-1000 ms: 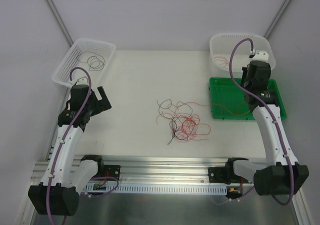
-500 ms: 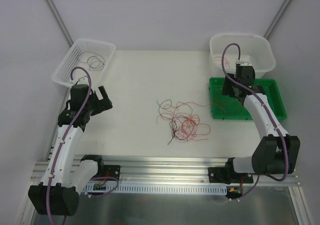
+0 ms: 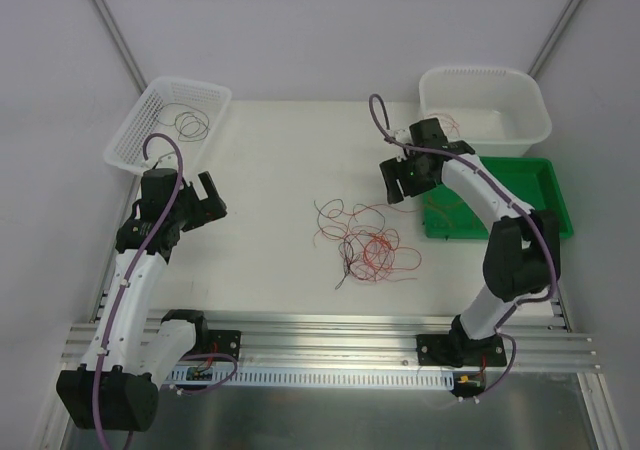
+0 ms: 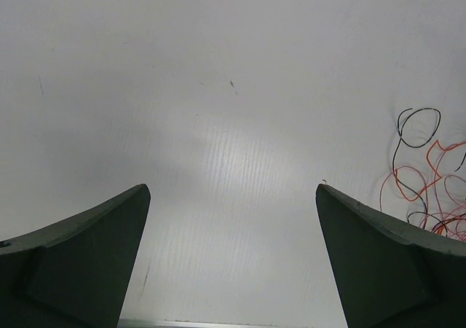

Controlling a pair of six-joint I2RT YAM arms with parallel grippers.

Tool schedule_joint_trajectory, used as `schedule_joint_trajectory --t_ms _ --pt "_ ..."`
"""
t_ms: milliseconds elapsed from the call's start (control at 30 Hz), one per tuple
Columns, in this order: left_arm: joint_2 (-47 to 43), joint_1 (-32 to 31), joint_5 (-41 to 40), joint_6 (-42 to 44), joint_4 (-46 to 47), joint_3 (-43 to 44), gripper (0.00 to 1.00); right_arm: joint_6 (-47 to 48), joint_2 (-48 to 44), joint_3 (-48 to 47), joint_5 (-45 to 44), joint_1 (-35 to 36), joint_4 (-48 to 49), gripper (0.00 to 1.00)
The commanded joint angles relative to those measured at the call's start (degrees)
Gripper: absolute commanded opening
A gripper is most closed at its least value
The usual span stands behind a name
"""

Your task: Untangle the cables

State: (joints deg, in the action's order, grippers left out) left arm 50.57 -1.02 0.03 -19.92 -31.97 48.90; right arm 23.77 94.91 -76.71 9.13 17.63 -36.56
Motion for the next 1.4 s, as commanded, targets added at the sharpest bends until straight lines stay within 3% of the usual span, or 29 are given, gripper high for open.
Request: schedule_joint_trajectory --t_ms 0,233,367,500,800,867,1067,1367 --pt "0.1 0.7 1.8 1.3 1.3 -0.1 0.99 7.2 4.7 -6.2 4.1 0.8 -5.7 0.68" --pt "0.2 0.8 2.3 1.3 1.4 -0.1 0.99 8.9 14.4 -10.6 1.9 1.7 -6.1 0.65" --pt "0.4 0.7 2.6 1.3 1.4 0.0 0.99 9.7 17.6 -11.2 1.7 2.0 -5.5 0.59" --pt "0.5 0.7 2.9 1.3 1.4 -0.1 0.99 10.7 20.4 -11.0 1.9 2.1 -4.8 0.44" --pt "0.4 0.7 3.2 1.4 1.5 -0.1 0.99 12.2 22.7 -10.0 1.4 2.1 -4.1 0.24" --pt "0.5 0.7 3.1 1.3 1.5 -0.2 0.99 12.2 21.4 -9.8 1.1 2.3 -4.5 0.14" --pt "0.4 0.7 3.2 1.3 1.5 -0.1 0.99 12.4 11.4 -9.3 -0.4 4.1 -5.3 0.01" --pt "0.3 0.7 3.2 1.3 1.5 -0.2 0.99 11.5 -4.7 -12.9 -11.1 7.4 -7.8 0.01"
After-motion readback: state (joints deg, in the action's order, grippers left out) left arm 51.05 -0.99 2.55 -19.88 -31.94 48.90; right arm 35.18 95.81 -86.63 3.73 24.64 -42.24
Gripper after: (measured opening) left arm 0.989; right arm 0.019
